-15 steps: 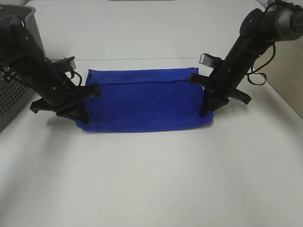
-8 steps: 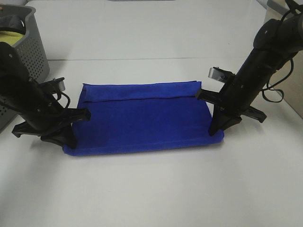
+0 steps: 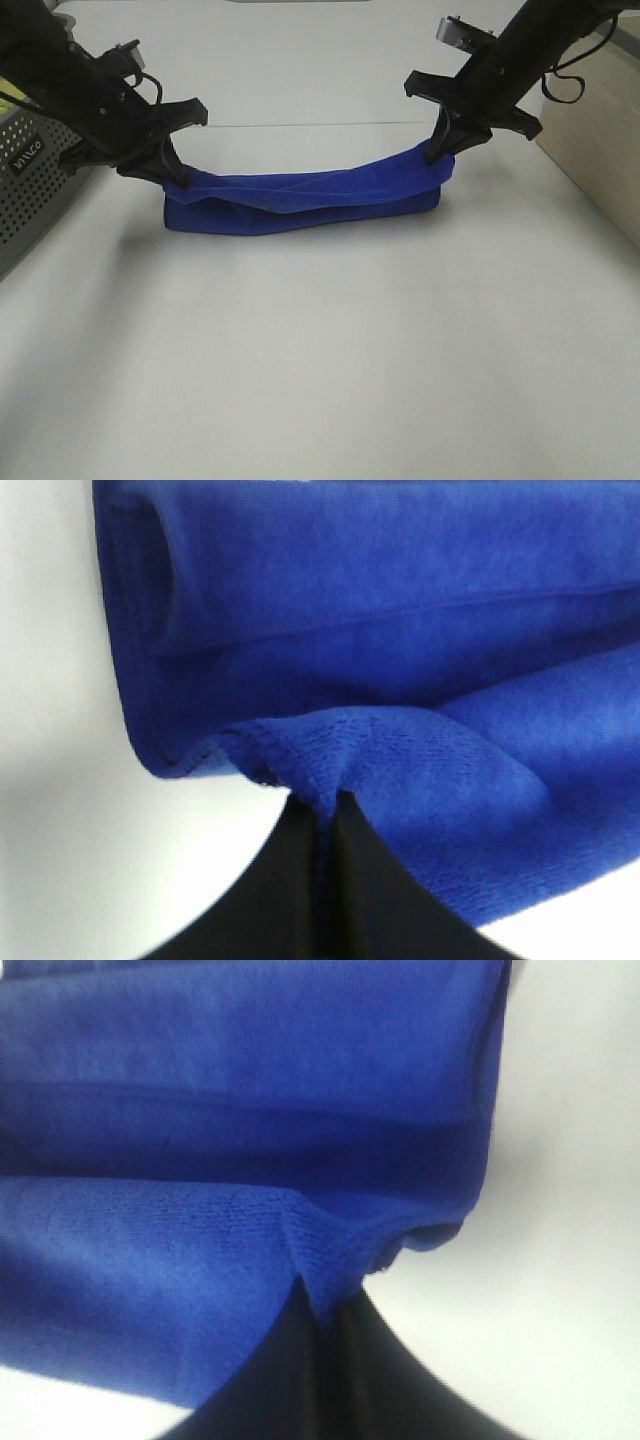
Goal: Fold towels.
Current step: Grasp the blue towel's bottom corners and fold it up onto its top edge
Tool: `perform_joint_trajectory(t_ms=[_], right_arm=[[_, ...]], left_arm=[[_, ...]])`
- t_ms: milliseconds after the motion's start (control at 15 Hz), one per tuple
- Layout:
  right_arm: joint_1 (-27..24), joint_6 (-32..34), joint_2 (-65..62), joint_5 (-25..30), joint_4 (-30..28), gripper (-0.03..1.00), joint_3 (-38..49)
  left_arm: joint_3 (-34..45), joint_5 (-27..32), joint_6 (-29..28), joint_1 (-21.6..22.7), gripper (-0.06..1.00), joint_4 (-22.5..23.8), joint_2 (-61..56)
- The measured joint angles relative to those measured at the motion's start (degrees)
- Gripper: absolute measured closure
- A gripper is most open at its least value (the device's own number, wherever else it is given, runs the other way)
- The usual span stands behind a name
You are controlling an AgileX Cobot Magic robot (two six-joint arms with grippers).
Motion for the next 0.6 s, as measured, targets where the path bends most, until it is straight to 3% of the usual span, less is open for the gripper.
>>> perform_joint_trajectory(t_ms=[333, 600], right_arm=[[0.00, 2.92, 12.89, 2.81, -0.34, 0.97, -17.82], [0.00, 4.35, 17.88, 2.29, -1.78, 0.97, -22.17]], left_arm=[[-11.23, -1.43, -0.46, 2.41, 0.94, 0.11, 7.62], [-12.61, -3.72, 0.80, 2.29, 0.94, 0.00, 11.63]])
